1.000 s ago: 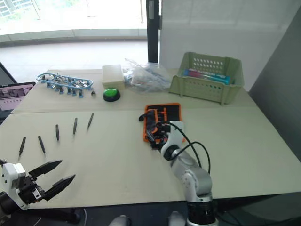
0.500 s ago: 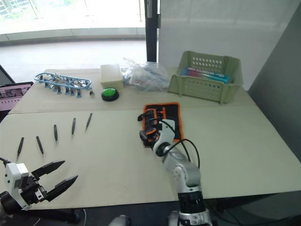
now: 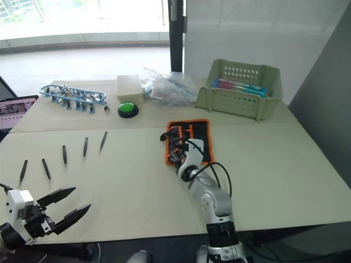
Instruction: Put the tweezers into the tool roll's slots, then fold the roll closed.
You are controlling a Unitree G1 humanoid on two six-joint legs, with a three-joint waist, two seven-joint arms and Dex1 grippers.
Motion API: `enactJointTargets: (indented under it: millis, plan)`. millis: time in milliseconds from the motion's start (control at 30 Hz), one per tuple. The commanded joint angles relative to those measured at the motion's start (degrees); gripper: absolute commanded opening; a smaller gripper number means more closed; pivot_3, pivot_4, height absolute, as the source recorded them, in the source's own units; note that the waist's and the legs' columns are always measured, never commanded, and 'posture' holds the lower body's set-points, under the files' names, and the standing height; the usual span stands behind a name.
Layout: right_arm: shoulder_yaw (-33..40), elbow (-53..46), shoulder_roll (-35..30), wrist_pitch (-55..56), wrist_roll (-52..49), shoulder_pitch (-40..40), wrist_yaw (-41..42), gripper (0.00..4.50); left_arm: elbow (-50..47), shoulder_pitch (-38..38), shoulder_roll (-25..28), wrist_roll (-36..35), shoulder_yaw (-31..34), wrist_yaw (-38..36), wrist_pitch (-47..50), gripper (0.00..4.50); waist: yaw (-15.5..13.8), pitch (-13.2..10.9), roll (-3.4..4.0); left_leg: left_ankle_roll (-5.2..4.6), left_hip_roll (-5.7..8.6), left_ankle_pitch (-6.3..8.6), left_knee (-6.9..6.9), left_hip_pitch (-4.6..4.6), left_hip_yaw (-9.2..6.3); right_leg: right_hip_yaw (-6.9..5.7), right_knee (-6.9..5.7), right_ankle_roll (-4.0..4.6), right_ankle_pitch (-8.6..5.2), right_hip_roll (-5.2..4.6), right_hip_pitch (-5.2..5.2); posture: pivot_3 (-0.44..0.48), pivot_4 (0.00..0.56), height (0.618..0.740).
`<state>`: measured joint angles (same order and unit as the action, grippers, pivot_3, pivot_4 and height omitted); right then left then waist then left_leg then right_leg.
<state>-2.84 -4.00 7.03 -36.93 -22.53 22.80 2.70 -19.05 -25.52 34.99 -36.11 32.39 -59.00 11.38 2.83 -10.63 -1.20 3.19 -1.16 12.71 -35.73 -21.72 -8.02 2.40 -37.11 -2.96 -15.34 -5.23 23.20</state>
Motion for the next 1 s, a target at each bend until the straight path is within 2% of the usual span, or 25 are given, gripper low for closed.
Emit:
enactJointTargets:
  millis: [33,467,867,1000]
  plan:
    - [-0.41,-0.85,1.74,1.79,0.28,2.29,0.3,0.03,-0.58,0.23,0.77,-0.48,0.13,0.37,0.24,4.5,0.0,0.0,0.0,0.0,0.0,0.0,0.0,0.0,0.0,0.0,0.0,0.0,0.0,0.0,0.0,0.0,0.15,0.736]
    - [-2.02,-1.62,-0.46,1.86,2.23,1.93,2.77,0.03,-1.1,0.54,0.8,-0.38,-0.23,1.15,0.85,4.5,0.01,-0.01,0.01,0.0,0.0,0.0,0.0,-0.01,0.0,0.0,0.0,-0.01,-0.01,0.0,0.01,0.0,0.15,0.736]
    - [-14.08,-7.74,-14.41,3.9,8.34,-0.15,18.47,0.03,-0.74,1.79,2.31,0.09,-1.96,0.52,1.63,4.5,-0.06,0.05,-0.09,0.0,0.01,0.0,0.0,-0.03,0.01,0.0,0.01,-0.13,-0.08,-0.01,0.02,0.0,0.15,0.736]
    - [-19.51,-12.6,-24.81,11.81,11.13,-4.06,29.97,0.03,1.0,5.58,4.39,1.25,-5.02,0.04,1.99,4.5,-0.52,0.04,-0.08,0.0,0.04,0.0,-0.01,-0.07,0.01,-0.02,0.04,-0.22,-0.13,-0.05,-0.01,0.0,0.15,0.736]
